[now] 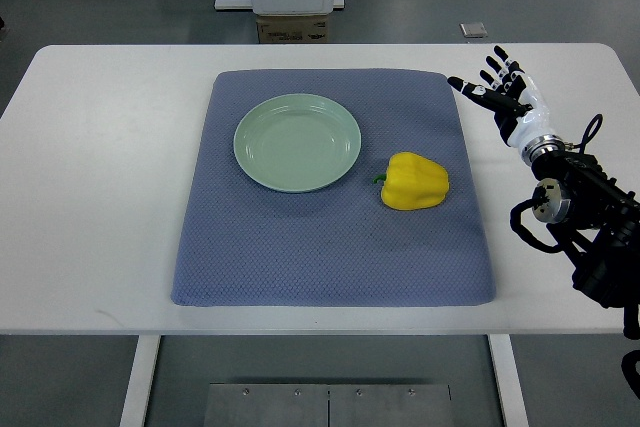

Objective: Place yellow pepper on plate with right hand

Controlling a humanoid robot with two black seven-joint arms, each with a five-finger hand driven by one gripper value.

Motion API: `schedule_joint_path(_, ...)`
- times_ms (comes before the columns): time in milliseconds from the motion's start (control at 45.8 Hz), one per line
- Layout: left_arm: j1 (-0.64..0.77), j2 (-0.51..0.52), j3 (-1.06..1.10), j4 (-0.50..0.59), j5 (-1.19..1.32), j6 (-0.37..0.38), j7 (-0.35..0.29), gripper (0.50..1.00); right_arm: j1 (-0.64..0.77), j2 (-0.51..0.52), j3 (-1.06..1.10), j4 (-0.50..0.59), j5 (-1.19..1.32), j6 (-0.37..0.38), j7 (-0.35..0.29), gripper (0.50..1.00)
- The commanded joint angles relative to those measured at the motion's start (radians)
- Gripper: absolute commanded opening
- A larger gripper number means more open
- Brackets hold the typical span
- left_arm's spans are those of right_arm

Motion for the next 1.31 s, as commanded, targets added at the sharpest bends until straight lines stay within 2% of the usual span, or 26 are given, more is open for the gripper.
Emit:
schedule_joint_path(0, 0.000, 0.000, 0.000, -0.001, 0.001, 0.000, 0.000, 1.000, 0.001, 0.000, 0.000, 0.000, 0.000, -0.001, 0.000, 1.000)
schedule_joint_path(1288, 0.001, 0.000, 0.000, 0.000, -0.001, -0.002, 0.000, 1.000, 0.020, -0.008, 0.000, 0.000, 0.002, 0.001, 0.000, 1.000)
